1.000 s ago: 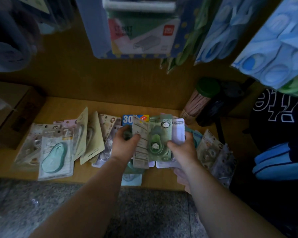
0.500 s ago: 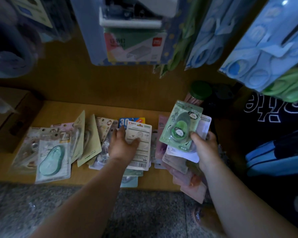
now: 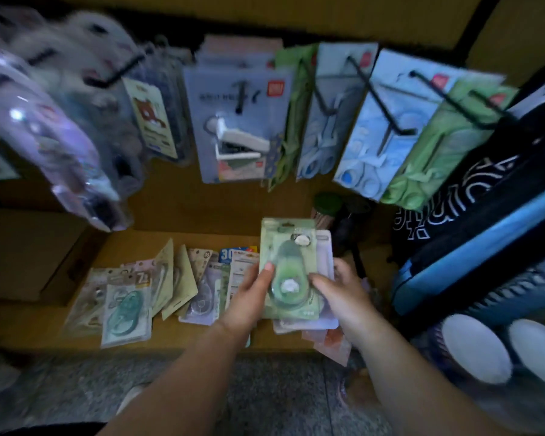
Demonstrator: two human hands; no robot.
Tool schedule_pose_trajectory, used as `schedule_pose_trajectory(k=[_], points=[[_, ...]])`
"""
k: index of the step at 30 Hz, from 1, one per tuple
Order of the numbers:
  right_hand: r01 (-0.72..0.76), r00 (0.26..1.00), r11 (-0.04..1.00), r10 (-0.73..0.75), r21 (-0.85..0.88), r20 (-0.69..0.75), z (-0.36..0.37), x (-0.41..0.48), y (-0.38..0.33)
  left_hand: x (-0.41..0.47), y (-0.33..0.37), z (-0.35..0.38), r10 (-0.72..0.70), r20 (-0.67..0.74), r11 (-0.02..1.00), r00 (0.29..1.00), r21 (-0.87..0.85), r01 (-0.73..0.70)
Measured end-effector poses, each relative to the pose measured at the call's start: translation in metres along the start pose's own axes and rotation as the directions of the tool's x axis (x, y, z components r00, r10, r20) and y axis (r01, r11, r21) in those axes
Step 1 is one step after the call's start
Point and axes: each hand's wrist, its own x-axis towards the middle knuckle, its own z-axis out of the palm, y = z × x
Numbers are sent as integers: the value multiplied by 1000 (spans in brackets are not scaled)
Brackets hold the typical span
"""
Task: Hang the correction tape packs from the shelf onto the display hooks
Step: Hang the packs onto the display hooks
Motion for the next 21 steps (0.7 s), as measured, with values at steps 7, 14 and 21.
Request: schedule_pose_trajectory(k=[7, 14, 21], points=[[137, 989, 990, -139, 32, 45, 1, -91, -50, -96, 16, 15, 154, -10, 980, 988, -123, -154], [483, 875, 863, -473, 149, -102, -17, -159, -115, -167, 79, 42, 471, -61, 855, 880, -213, -473], [616, 787, 785, -616, 74, -20, -31, -206, -176, -203, 137, 56, 539, -31, 808, 842, -266, -526]])
